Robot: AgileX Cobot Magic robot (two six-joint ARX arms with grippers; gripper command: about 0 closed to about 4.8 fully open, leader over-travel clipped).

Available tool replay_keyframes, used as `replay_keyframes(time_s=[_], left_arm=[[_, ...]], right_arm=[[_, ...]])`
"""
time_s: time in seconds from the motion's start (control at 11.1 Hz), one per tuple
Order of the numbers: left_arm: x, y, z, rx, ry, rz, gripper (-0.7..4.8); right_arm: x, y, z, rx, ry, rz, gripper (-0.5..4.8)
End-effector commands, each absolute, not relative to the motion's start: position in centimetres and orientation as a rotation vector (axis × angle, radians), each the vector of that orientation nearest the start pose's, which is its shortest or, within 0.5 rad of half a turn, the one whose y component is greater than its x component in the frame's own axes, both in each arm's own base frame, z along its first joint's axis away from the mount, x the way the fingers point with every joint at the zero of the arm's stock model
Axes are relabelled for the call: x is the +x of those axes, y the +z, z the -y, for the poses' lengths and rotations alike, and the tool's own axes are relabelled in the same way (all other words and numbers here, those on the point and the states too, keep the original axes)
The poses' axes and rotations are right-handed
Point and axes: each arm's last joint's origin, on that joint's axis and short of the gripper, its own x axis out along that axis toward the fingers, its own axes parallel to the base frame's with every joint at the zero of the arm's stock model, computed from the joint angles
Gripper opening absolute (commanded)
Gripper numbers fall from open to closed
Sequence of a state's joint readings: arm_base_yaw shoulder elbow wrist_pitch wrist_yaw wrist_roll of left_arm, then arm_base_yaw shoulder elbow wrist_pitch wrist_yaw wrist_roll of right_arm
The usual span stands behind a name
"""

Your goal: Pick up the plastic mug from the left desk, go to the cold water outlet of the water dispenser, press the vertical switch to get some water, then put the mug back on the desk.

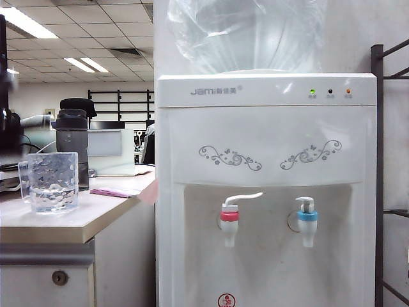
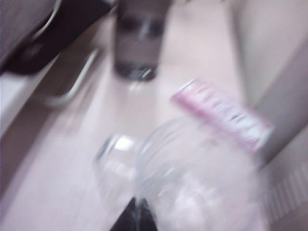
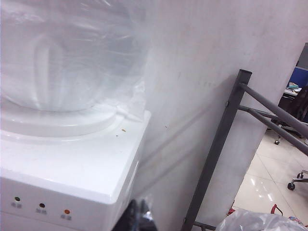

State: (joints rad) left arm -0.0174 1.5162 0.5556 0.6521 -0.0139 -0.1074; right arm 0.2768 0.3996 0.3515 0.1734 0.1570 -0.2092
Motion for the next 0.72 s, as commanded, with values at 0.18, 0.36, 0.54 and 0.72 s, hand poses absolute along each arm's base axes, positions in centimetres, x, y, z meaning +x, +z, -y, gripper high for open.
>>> replay_keyframes(time_s=[0.18,0.36,0.54,0.72], left_arm=[[23.8,24.7,2.8,-0.1,-0.117,-0.097,-0.06],[21.2,26.8,3.6,-0.101,-0.184,-0.059,-0.06],[19.1,27.9,4.0,-0.065,-0.226,-0.024,-0.06],[15.9,27.0,3.7,-0.041,-0.251,0.041,-0.06]], right_arm=[[11.6,26.9,-2.9,-0.118,0.138,0.152,-0.05],[11.6,26.8,-2.9,-0.117,0.143,0.15,-0.05],[11.6,26.7,-3.0,-0.119,0.144,0.138,-0.05],[11.6,26.7,-3.0,-0.12,0.144,0.133,-0.05]])
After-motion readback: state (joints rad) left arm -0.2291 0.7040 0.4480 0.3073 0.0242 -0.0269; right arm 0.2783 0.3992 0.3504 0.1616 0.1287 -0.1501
